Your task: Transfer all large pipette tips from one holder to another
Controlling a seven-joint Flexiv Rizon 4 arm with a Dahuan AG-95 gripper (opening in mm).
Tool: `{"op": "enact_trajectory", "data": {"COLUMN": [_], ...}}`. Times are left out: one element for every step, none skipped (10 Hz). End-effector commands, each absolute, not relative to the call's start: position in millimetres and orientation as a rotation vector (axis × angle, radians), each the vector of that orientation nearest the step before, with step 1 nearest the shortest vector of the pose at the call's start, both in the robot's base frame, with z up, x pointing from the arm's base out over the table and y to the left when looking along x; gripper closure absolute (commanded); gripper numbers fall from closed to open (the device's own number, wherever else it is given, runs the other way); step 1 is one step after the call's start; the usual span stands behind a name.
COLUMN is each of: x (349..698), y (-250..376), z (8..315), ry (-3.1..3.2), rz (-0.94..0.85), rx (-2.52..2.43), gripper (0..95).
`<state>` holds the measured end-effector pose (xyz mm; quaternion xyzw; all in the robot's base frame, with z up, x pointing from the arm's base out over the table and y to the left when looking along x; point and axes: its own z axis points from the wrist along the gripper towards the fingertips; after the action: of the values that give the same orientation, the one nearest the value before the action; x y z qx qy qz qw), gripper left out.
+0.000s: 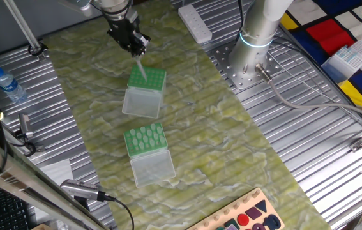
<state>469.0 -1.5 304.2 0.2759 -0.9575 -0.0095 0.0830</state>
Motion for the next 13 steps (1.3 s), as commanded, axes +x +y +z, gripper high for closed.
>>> {"op": "enact_trajectory", "data": {"x": [465.3, 461.9, 454.3, 450.6, 447.3, 443.4, 442.8, 442.8, 443.0, 442.8, 441.7, 440.2, 439.6], "y": [-2.6, -3.4, -5.1, -6.5, -8.7, -13.6, -15.7, -16.1, -16.4, -16.6, -16.9, -17.0, -17.1], "z": [303.6, 302.3, 299.6, 298.5, 297.9, 296.7, 295.8, 294.8, 294.3, 293.7, 293.0, 292.3, 291.9], "ry": [-2.831, -2.825, -2.821, -2.820, -2.821, -2.820, -2.821, -2.824, -2.823, -2.821, -2.819, -2.820, -2.821], "rz": [-0.037, -0.039, -0.030, -0.026, -0.025, -0.028, -0.031, -0.031, -0.033, -0.033, -0.032, -0.033, -0.035], "rx": [0.822, 0.821, 0.813, 0.810, 0.807, 0.812, 0.813, 0.807, 0.809, 0.812, 0.816, 0.816, 0.814], "gripper": [95.0, 95.0, 95.0, 95.0, 95.0, 95.0, 95.0, 95.0, 95.0, 95.0, 95.0, 95.0, 95.0]}}
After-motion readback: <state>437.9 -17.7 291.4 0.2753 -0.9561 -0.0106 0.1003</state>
